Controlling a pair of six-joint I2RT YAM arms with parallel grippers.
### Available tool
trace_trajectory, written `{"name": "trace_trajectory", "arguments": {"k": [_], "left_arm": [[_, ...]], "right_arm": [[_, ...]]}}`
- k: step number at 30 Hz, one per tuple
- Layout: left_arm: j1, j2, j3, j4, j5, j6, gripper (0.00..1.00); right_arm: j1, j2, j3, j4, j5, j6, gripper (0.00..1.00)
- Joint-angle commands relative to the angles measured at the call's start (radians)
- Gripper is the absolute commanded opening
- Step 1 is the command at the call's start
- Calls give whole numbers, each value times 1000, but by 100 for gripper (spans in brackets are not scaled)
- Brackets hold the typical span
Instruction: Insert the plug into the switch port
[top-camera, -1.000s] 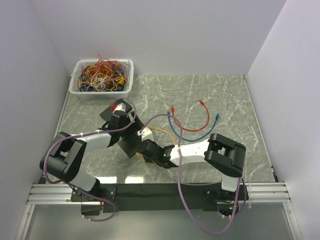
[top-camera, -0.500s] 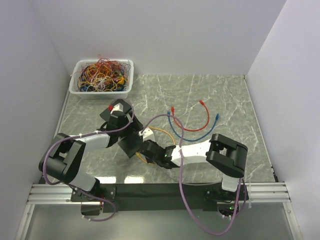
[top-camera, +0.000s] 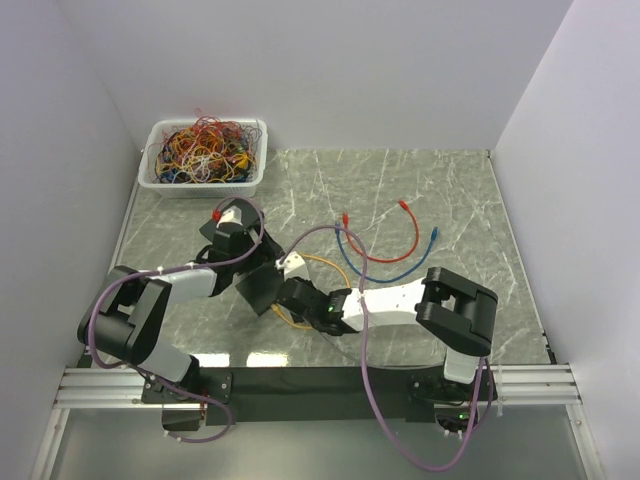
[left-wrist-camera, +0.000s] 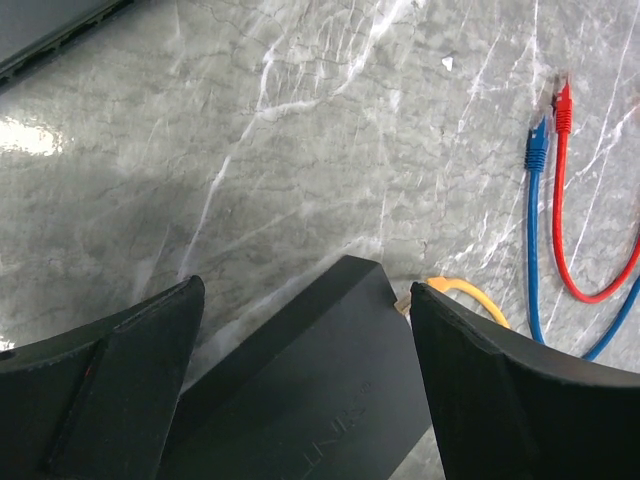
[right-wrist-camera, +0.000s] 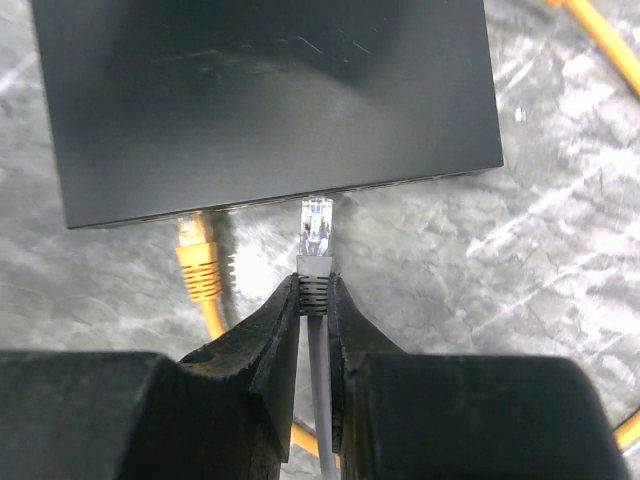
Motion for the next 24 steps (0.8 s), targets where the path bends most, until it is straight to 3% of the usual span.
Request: {"name": "trace_trajectory", "arguments": {"k": [1,24], "left_arm": [[4,52,-44,-97,16,20,93],[2,45,-42,-109,15,11,92]], "right_arm": [[7,-17,55,14,29,-15,4],[2,28,55,27,-8,11,4]]}}
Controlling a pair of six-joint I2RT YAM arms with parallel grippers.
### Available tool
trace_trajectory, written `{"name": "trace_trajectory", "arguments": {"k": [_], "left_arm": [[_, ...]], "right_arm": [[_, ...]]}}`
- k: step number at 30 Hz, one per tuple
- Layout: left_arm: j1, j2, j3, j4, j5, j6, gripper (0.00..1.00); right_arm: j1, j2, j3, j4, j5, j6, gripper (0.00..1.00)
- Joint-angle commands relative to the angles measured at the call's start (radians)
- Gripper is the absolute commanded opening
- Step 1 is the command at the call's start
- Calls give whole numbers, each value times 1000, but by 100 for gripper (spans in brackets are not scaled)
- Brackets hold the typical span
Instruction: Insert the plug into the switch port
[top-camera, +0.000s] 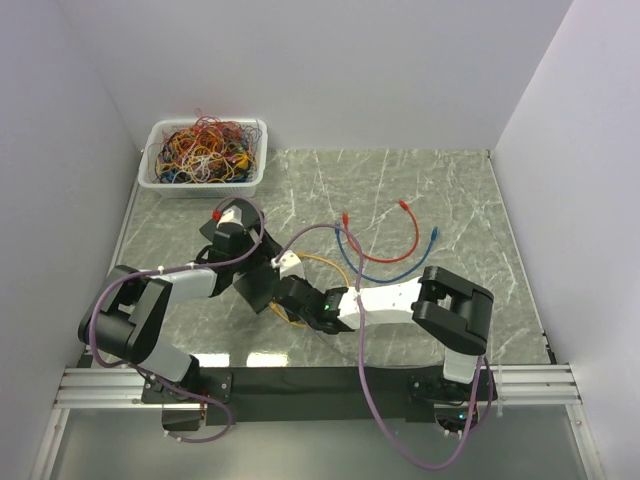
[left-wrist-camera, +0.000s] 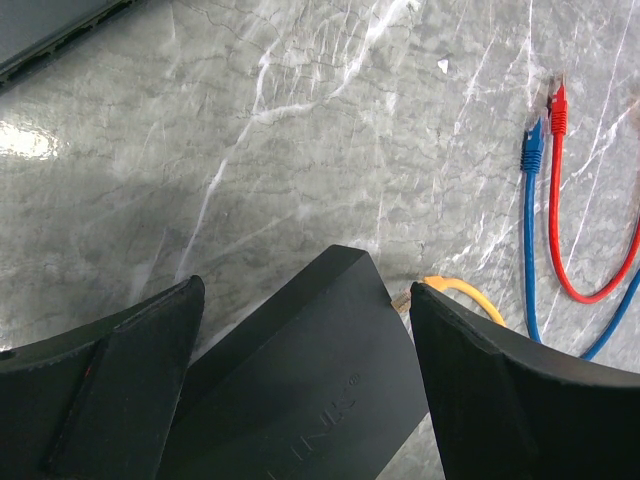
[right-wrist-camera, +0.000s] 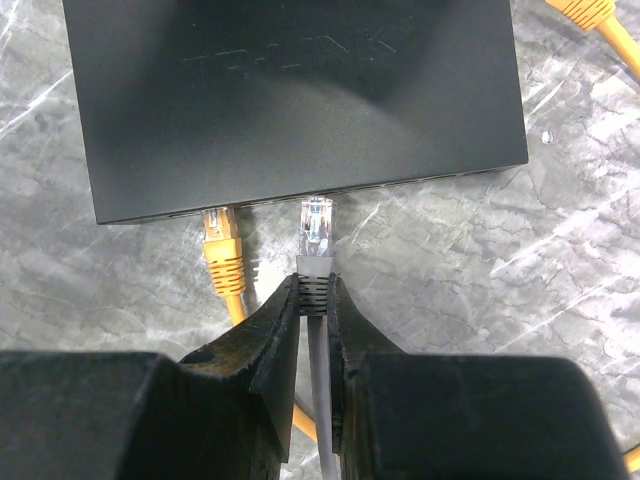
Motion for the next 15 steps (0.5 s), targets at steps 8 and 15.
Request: {"name": "trace_trajectory", "arguments": {"k": [8,15], "left_arm": [[4,36,-37,-134,9,14,92],[2,39,-37,-128,14,17,92]], "right_arm": [[-13,45,30,30,10,15,4],[-30,33,28,37,8,9,4]]}}
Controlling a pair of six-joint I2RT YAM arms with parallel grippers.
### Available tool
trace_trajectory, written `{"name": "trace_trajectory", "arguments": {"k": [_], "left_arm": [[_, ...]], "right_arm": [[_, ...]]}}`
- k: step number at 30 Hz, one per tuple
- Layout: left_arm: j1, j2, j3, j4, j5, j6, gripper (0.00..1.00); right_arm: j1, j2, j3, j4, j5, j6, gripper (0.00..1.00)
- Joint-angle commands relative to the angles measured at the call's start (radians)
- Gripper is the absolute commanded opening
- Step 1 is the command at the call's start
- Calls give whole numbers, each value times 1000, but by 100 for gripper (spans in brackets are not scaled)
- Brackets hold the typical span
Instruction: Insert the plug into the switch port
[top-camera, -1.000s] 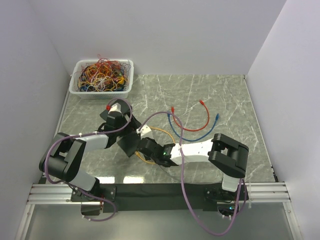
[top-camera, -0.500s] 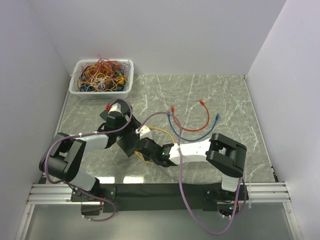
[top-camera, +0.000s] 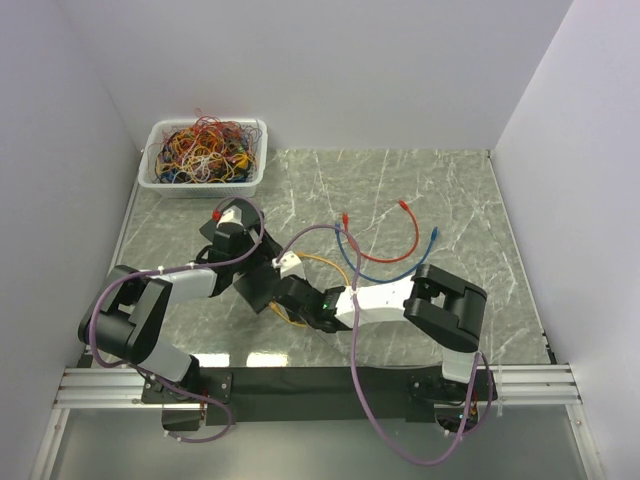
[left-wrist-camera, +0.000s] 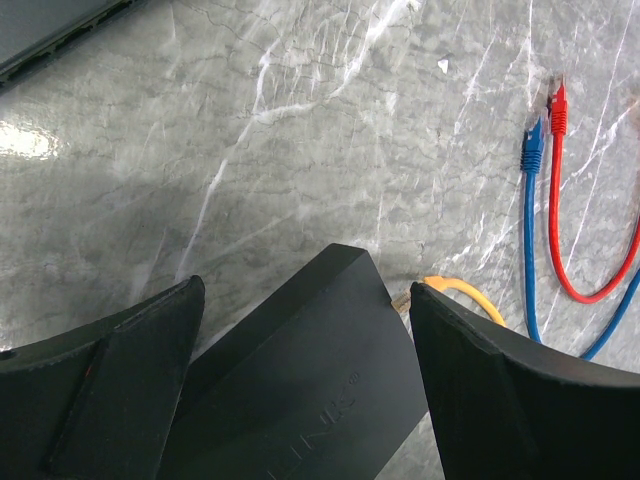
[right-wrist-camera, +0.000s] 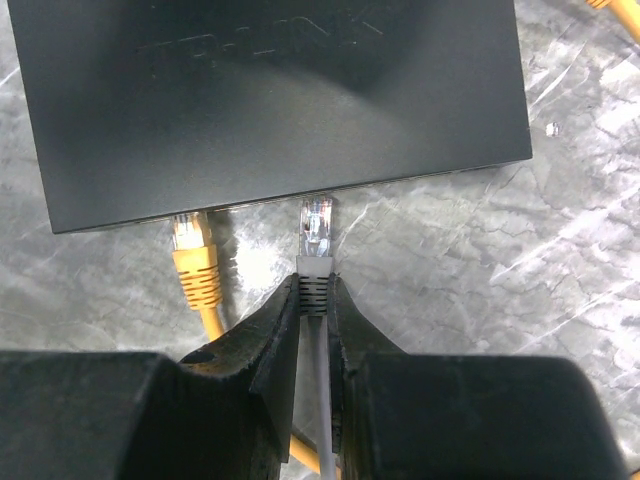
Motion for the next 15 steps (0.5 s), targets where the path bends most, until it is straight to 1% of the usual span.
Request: {"name": "trace_trajectory", "arguments": {"k": [1,15], "left_arm": [[1,40,-39,-127,13,17,92],[1,51,-37,-121,19,19,92]], "right_arm": [[-8,-15,28,24,19,3,4],[-10,-60,60,9,19,-17,4]]}}
